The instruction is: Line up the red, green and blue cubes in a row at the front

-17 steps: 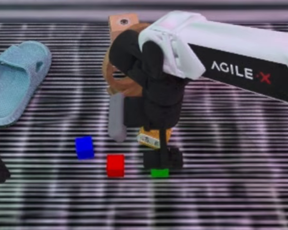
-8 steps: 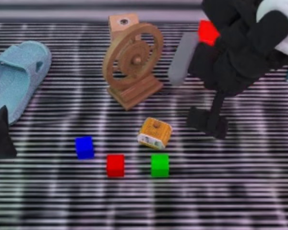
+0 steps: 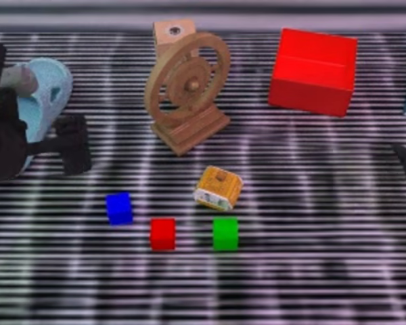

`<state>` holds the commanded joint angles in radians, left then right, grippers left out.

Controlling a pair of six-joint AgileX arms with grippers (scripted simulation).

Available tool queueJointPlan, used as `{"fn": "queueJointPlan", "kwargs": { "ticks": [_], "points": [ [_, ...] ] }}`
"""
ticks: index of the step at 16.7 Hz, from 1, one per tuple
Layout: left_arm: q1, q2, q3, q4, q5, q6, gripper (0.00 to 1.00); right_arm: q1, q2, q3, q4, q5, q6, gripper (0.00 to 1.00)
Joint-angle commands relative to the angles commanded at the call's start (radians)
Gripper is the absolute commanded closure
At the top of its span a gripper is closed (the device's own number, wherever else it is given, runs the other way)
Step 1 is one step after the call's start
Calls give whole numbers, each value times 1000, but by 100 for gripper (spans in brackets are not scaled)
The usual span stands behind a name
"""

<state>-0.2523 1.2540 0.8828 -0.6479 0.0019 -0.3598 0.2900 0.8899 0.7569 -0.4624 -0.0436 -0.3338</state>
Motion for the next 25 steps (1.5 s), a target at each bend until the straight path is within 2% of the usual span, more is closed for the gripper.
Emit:
{"fn": "queueJointPlan", "kwargs": {
  "ticks": [6,11,19,25],
  "points": [
    [-97,472,341,-248,1,-139,0,-181,-583,-481,291,20,207,0],
    [-144,698,521,-359,0,-208,0,-268,-855,-723,441,40,318,0],
    [-146,729,546,-369,0,-217,0,-280,-890,-757,462,44,334,0],
    [-148,813,450,-185,0,-215,0,-280,-890,-757,462,44,334,0]
  ]
}}
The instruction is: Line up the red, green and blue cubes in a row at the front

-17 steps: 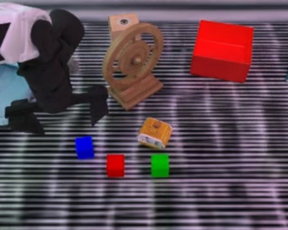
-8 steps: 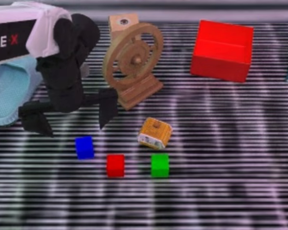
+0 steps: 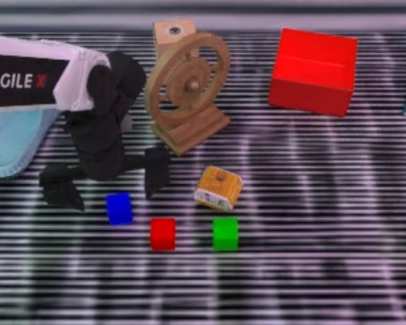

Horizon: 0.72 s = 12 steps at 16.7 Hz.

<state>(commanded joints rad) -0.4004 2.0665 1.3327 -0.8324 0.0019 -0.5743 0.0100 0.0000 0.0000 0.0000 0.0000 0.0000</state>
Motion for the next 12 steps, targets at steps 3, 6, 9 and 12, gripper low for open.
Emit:
{"fn": "queueJointPlan", "kwargs": {
  "ticks": [3,6,9,12],
  "points": [
    [0,42,-46,85,0,0,0,0,0,0,0,0,0,0],
    [-1,47,-51,93,0,0,0,0,0,0,0,0,0,0],
    [-1,47,-51,93,0,0,15,0,0,0,0,0,0,0],
    [-1,47,-51,93,0,0,38,0,0,0,0,0,0,0]
  ]
}}
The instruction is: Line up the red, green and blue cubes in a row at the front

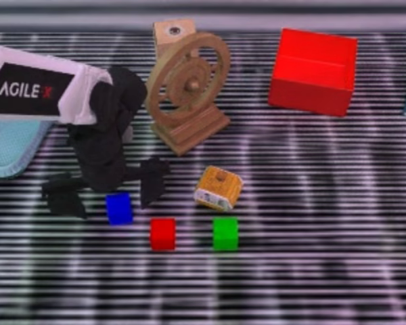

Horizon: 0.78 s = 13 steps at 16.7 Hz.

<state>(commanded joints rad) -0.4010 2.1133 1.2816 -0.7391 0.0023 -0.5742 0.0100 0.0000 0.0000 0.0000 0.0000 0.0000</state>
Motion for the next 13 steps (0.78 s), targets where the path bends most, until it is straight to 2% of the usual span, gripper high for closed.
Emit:
{"fn": "queueJointPlan", "kwargs": {
  "ticks": [8,13],
  "points": [
    [0,0,0,0,0,0,98,0,0,0,0,0,0,0],
    [0,0,0,0,0,0,100,0,0,0,0,0,0,0]
  ]
}}
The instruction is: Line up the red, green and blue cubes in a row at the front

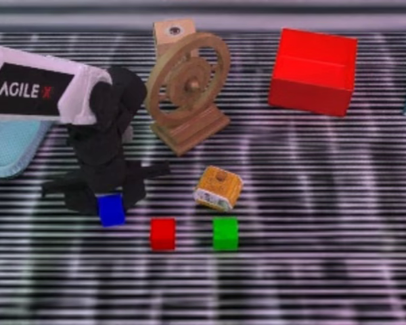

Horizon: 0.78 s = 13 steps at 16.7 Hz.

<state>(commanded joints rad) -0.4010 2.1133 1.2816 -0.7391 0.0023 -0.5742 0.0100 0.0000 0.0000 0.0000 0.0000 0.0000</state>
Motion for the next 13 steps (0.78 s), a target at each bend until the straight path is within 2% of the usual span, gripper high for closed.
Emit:
{"fn": "queueJointPlan", "kwargs": {
  "ticks": [6,13],
  "points": [
    [3,-30,16,-31,-9,8,100,0,0,0,0,0,0,0],
    [20,-128,132,-250,-10,5,100,0,0,0,0,0,0,0]
  ]
}}
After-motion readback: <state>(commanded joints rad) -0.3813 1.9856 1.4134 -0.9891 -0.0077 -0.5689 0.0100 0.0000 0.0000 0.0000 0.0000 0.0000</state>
